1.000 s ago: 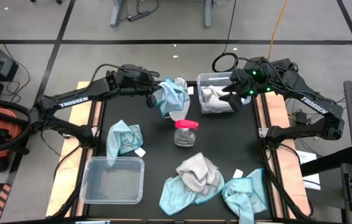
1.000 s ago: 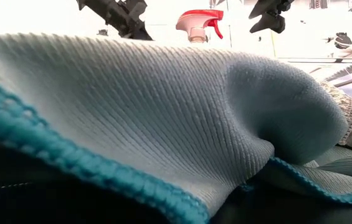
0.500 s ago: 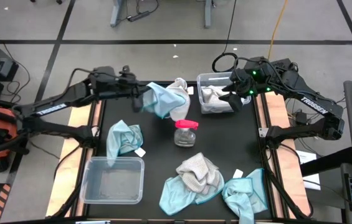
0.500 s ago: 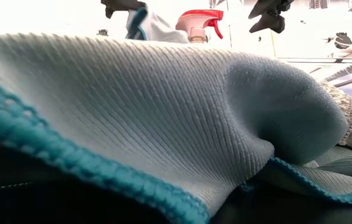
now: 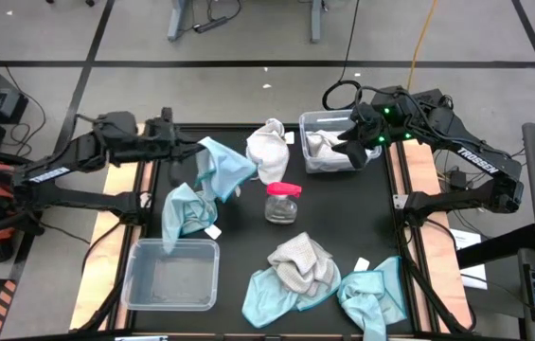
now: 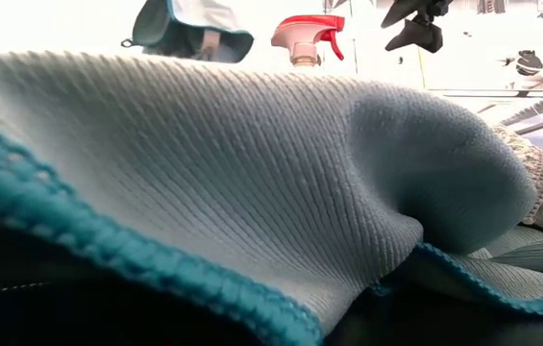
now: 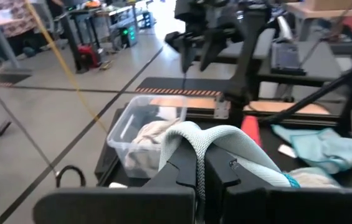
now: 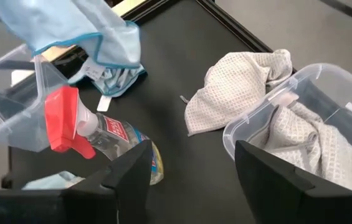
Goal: Sort microfiber towel by color & place in baskets
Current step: Put the blue towel into the bottom transparent bin
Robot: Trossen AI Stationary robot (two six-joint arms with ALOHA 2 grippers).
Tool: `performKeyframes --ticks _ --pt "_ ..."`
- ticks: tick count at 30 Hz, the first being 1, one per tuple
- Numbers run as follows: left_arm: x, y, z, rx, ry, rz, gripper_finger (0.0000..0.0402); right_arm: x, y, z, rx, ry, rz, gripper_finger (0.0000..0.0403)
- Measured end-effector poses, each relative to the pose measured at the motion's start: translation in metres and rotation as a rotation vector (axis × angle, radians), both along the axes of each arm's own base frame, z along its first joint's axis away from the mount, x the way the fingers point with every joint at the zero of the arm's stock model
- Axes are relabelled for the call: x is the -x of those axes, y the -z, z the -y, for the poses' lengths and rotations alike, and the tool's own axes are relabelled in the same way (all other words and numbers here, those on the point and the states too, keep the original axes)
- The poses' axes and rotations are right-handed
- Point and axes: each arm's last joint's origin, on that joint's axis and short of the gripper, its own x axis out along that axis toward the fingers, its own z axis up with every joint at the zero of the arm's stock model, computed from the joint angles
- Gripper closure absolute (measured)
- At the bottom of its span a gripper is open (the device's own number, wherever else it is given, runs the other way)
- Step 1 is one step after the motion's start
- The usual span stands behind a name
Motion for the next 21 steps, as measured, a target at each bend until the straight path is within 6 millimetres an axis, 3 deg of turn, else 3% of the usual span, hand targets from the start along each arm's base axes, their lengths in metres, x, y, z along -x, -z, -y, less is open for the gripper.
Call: performKeyframes --ticks 10,21 --pt "0.032 -0.008 0.022 0.025 0.153 0.064 0.0401 0.000 0.000 0.000 -0.008 0.006 0.002 0.0184" --pt "0.051 -0.011 0.030 0.072 0.206 0.094 0.0401 0.000 0.000 0.000 -0.007 0.006 0.002 0.0184"
